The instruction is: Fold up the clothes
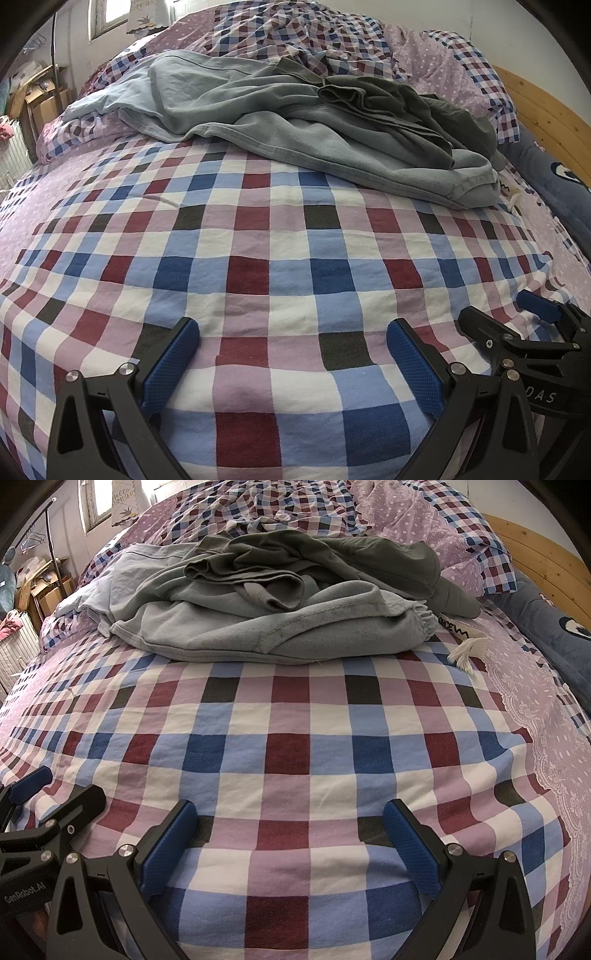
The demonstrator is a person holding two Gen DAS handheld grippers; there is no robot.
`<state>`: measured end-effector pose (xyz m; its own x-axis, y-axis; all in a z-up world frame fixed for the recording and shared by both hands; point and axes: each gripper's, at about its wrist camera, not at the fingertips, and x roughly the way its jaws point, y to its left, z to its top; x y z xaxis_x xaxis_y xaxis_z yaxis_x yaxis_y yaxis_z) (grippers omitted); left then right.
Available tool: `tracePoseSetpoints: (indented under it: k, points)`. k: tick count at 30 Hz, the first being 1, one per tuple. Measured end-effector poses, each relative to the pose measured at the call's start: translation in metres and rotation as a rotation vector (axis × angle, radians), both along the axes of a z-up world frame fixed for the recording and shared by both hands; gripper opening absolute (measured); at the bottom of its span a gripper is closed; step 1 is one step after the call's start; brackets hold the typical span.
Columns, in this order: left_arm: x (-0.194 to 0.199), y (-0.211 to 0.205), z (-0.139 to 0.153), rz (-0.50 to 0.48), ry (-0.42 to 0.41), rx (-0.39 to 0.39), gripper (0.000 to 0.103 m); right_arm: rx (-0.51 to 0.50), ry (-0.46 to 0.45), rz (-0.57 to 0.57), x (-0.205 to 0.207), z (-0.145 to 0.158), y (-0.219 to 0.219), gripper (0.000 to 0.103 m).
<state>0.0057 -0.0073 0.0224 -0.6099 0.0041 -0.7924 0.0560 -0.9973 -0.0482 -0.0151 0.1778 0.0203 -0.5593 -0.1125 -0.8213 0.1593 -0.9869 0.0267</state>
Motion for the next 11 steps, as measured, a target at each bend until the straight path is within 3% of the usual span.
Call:
tracePoseSetpoints:
  k: [11]
  points:
    - [-0.0008, -0.0001, -0.0002, 0.002, 0.0, 0.002, 0.103, -0.001, 0.0, 0.001, -0.0003, -0.0001, 0.0008, 0.103]
